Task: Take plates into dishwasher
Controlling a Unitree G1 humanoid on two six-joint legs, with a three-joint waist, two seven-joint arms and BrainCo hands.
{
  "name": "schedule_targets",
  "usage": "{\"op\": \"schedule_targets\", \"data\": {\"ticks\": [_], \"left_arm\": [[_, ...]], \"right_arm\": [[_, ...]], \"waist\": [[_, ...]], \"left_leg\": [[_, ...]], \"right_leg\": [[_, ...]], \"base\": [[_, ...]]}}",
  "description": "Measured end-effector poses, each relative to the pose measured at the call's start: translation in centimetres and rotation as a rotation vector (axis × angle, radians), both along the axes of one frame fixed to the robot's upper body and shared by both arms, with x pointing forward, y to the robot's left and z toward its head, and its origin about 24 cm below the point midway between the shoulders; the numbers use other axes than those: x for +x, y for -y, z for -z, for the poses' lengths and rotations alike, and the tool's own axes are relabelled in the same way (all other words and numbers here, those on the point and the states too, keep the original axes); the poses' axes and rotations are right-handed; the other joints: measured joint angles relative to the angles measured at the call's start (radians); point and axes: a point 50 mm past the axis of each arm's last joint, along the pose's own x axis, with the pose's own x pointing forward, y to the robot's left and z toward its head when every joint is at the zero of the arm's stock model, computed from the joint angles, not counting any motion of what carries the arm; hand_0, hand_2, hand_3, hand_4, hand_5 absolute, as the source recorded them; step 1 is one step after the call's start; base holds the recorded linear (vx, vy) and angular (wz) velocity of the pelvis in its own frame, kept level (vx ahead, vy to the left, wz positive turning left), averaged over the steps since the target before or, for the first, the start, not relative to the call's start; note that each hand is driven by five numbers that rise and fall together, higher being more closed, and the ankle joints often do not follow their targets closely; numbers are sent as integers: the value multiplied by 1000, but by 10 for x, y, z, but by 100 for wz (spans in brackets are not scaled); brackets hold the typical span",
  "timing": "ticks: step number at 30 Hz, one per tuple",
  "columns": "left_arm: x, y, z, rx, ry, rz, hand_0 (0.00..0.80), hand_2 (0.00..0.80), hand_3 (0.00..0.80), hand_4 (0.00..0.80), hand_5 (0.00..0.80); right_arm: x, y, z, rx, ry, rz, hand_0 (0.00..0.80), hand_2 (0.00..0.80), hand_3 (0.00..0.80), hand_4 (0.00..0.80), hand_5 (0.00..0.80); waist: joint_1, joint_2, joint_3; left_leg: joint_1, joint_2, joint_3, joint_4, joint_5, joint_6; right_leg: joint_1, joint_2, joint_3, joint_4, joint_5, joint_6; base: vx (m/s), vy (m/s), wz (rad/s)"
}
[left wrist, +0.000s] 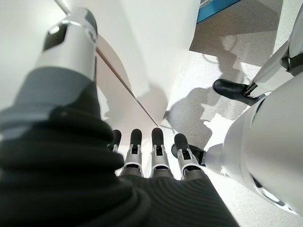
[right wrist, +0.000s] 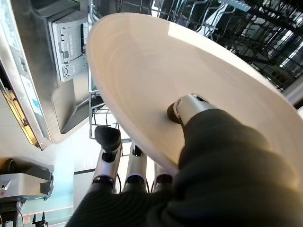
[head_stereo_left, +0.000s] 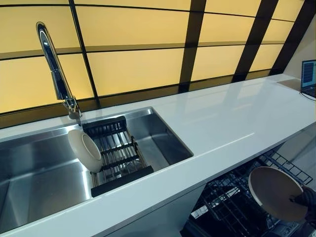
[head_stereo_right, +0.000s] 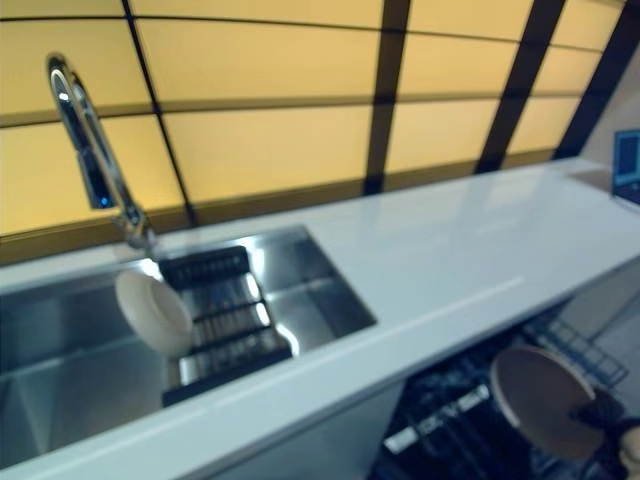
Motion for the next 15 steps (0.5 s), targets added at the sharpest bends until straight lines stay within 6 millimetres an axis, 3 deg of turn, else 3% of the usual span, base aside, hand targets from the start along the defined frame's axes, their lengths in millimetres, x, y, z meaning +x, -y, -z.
{"op": "schedule_targets", "data": {"ticks": [7,15], "left_arm": [[4,3,0,-3,14,11,0,0,0,0,0],[10,8,-1,-13,41,26,0,0,0,0,0]], "right_arm": [[-2,-12,24,10,-8,48,800,800,800,800,800],[6,-43,52,57,-49,13,800,800,800,800,800]], "waist": [[23,19,10],[53,50,15]], "left_leg": [[0,-2,-10,1,2,2],[-1,-4,-36,0,3,4]], "right_leg": [[5,-2,-9,0,1,-1],[18,-3,-39,-1,0,-1]], "base": [[-2,0,3],[-1,11,10]]}}
